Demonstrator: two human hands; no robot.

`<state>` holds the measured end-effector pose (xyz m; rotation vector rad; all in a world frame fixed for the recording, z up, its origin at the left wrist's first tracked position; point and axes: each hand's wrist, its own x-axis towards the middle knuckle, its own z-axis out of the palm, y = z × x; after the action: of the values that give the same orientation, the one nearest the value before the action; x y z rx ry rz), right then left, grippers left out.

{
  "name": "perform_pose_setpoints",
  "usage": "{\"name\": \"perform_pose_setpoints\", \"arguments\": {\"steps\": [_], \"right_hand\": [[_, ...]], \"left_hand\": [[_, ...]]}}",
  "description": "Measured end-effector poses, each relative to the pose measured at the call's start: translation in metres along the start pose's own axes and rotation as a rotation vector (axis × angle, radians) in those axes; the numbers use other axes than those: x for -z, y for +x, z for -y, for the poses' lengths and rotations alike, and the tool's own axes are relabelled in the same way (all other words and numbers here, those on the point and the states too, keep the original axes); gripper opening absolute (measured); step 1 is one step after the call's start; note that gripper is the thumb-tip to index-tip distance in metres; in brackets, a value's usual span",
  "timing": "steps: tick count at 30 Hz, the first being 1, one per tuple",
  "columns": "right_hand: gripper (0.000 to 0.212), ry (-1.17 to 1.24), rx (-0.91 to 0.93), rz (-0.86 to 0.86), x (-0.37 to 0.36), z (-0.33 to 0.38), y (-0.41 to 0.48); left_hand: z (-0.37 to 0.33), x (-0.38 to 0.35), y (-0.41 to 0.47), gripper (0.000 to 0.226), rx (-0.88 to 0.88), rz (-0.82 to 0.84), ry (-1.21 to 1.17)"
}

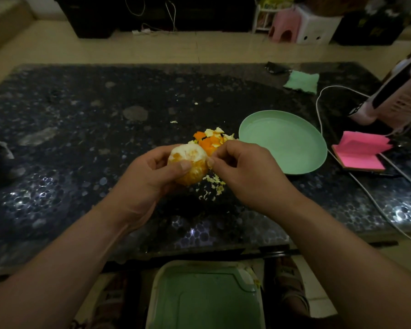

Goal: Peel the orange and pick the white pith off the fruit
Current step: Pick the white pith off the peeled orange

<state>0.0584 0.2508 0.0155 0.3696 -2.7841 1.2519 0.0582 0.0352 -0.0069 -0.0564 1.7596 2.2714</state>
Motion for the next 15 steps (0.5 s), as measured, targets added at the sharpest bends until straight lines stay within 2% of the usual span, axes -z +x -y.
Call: {"name": "perform_pose_setpoints", "arguments": {"steps": [4,8,15], "right_hand": [[0.014,-0.086,0.036,-0.007,-0.0018,-0.0005,-0.0011],[0.008,-0.063,0.028,-0.036,-0.0053,0.0022,-0.0041],[0.011,0.109,-0.005,-0.112,-0.0053,0.0006,-0.0007]], "left_hand": [[0.0002,-0.0036,-0.0027,0.053,-0.035,-0.017,0.075],[0.0008,-0.004,-0.0048,0.054,-0.041,0.002,0.077],[-0.0021,-0.0042,-0.0038,0.05,0.003,0.033,-0.068]]}}
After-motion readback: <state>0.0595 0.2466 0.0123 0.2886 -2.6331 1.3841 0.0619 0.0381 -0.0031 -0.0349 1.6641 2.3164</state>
